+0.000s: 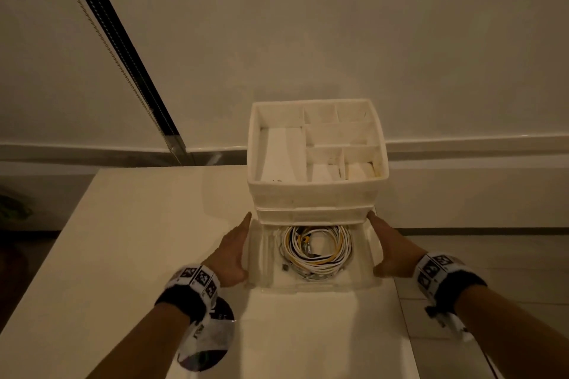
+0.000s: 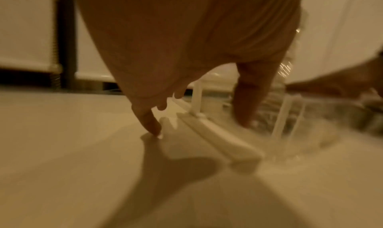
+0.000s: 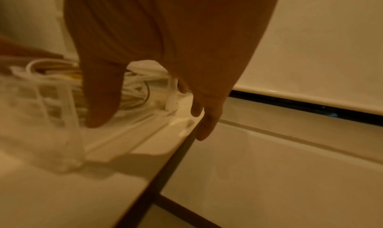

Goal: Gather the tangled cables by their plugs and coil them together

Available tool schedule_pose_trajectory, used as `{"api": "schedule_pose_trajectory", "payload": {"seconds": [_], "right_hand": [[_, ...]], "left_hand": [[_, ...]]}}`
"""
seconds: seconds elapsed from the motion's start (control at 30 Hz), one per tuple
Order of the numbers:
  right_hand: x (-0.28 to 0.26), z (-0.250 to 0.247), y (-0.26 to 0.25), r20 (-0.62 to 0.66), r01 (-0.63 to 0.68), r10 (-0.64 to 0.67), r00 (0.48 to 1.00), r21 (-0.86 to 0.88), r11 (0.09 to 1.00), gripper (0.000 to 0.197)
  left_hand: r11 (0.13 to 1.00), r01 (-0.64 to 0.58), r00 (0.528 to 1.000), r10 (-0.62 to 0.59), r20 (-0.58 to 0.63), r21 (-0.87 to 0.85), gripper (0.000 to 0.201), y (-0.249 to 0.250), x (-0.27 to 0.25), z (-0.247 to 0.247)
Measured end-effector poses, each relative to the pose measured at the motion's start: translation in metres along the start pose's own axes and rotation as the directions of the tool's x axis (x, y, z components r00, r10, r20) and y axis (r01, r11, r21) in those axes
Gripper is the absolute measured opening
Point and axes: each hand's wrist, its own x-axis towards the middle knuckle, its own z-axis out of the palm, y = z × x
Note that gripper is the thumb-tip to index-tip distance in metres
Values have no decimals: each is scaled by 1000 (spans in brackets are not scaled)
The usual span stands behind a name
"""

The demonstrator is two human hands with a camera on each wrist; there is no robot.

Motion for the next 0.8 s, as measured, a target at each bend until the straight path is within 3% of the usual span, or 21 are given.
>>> {"api": "schedule_pose_trajectory", "payload": {"seconds": [0.1,0.17,0.33,0.53,0.8], "right_hand": [[1,3,8,76,25,-18,997,-94,995,147],[3,6,12,82,35,-25,996,-122,992,152],[7,12,12,31,106,-106,994,-24,994,154],[9,11,12,44,163,-165,985,57,985,153],[4,11,2,49,160,-168,985,127,979,146]], "left_hand": [[949,-11,994,-24,106,316,150,-5,2,8],[929,-39,995,1,102,367,157,-2,3,15],[976,-44,999,48,-16,211,164,-5,10,26],[996,-87,996,87,8,-14,159,-2,7,15],[994,-70,997,68,-27,-86,158,-5,10,15]]}}
